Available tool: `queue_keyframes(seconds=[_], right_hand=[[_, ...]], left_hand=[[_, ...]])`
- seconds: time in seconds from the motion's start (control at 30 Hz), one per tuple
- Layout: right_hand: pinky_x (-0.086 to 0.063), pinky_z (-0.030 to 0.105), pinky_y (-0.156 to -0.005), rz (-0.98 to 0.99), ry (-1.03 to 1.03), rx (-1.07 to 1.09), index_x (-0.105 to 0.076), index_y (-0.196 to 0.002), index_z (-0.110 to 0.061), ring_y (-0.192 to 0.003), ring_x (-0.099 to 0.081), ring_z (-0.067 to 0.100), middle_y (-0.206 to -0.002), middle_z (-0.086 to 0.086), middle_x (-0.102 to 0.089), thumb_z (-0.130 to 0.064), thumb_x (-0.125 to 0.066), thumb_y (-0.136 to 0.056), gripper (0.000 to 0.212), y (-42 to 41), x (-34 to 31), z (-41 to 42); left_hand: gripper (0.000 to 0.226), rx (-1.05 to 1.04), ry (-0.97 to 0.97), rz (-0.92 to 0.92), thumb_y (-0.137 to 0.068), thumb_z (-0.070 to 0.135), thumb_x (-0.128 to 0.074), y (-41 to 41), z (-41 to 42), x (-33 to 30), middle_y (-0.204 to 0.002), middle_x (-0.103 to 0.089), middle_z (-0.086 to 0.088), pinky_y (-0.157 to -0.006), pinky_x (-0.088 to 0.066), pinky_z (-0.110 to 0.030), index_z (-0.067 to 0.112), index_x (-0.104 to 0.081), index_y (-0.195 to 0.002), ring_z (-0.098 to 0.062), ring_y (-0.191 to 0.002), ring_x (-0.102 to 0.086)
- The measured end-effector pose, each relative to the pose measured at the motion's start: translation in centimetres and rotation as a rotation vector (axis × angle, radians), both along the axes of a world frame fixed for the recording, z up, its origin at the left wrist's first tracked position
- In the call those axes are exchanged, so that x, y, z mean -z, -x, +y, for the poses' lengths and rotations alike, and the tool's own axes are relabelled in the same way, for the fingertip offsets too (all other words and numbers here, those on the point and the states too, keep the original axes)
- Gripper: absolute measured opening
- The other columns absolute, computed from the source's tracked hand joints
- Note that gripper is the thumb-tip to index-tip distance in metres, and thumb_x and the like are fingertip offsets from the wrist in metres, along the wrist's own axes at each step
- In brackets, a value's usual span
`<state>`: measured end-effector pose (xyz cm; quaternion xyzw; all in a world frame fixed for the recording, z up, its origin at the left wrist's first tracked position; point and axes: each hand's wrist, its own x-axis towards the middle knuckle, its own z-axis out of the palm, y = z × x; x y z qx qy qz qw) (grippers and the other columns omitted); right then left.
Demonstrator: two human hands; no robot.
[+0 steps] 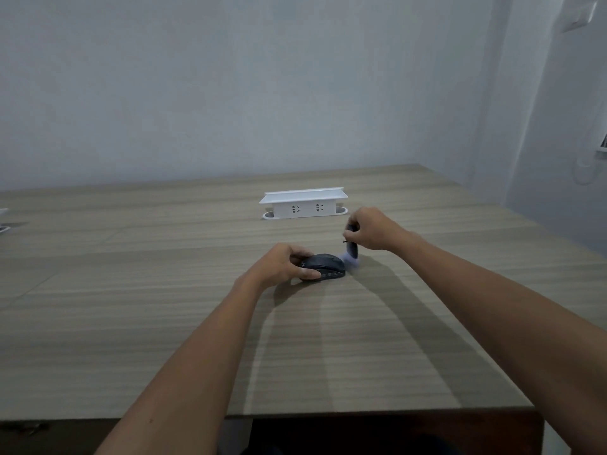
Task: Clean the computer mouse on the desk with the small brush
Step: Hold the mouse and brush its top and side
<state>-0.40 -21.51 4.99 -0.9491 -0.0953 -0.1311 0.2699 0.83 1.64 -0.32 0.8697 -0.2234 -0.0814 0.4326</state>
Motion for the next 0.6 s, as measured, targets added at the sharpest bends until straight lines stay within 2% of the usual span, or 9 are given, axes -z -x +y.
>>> queue_keyframes(seconds=[0.13,0.27,0.33,0.4,0.5,0.6], right_hand=[[-0.044,0.02,-0.045,0.01,-0.117,-0.053,-0.072,-0.08,-0.003,-0.052,-0.057,0.013,-0.065,0.006,-0.065,-0.019,-0.064,-0.089,0.021,0.13,-0.12,0.2],[-0.043,0.027,-0.053,0.0,-0.003,-0.03,-0.076,-0.078,-0.002,-0.056,-0.054,0.018,-0.066,0.015,-0.068,-0.016,-0.065,-0.088,0.02,0.35,-0.38,0.53],[-0.043,0.026,-0.052,-0.009,-0.03,-0.041,-0.076,-0.079,-0.004,-0.055,-0.054,0.016,-0.064,0.009,-0.066,-0.018,-0.066,-0.088,0.019,0.24,-0.6,0.58],[-0.044,0.023,-0.047,0.003,-0.059,-0.07,-0.075,-0.081,-0.005,-0.053,-0.056,0.013,-0.063,0.004,-0.064,-0.019,-0.066,-0.089,0.019,0.51,-0.85,0.78],[-0.04,0.025,-0.052,0.0,0.068,-0.054,-0.075,-0.079,-0.001,-0.057,-0.053,0.016,-0.066,0.006,-0.064,-0.015,-0.066,-0.088,0.019,0.41,-0.4,0.72],[-0.037,0.02,-0.05,-0.025,0.042,-0.053,-0.073,-0.079,-0.005,-0.056,-0.052,0.012,-0.063,-0.002,-0.059,-0.017,-0.066,-0.089,0.018,0.54,-0.4,0.74]], left_hand=[[0.042,0.01,0.02,0.006,-0.076,0.02,-0.086,-0.27,0.28,0.37,-0.105,-0.078,0.002,-0.093,-0.056,-0.027,0.013,-0.073,-0.116,-0.015,-0.1,-0.073],[0.043,0.005,-0.009,-0.016,-0.076,0.02,-0.086,-0.26,0.09,0.25,-0.105,-0.078,0.002,-0.089,-0.055,-0.02,0.015,-0.072,-0.117,-0.008,-0.094,-0.073],[0.041,0.008,-0.031,-0.037,-0.076,0.022,-0.085,-0.25,0.01,0.13,-0.102,-0.077,0.005,-0.082,-0.054,-0.013,0.018,-0.073,-0.115,-0.003,-0.088,-0.072],[0.04,0.011,-0.038,-0.044,-0.076,0.024,-0.085,-0.38,0.04,0.24,-0.101,-0.078,0.007,-0.081,-0.054,-0.014,0.02,-0.074,-0.114,-0.004,-0.09,-0.073],[0.04,0.007,-0.049,-0.058,-0.076,0.025,-0.085,-0.38,0.07,0.29,-0.101,-0.078,0.006,-0.083,-0.055,-0.017,0.019,-0.074,-0.113,-0.007,-0.092,-0.073],[0.04,0.007,-0.07,-0.061,-0.077,0.025,-0.085,-0.27,0.01,0.2,-0.099,-0.078,0.007,-0.075,-0.051,-0.009,0.019,-0.074,-0.114,0.002,-0.084,-0.071]])
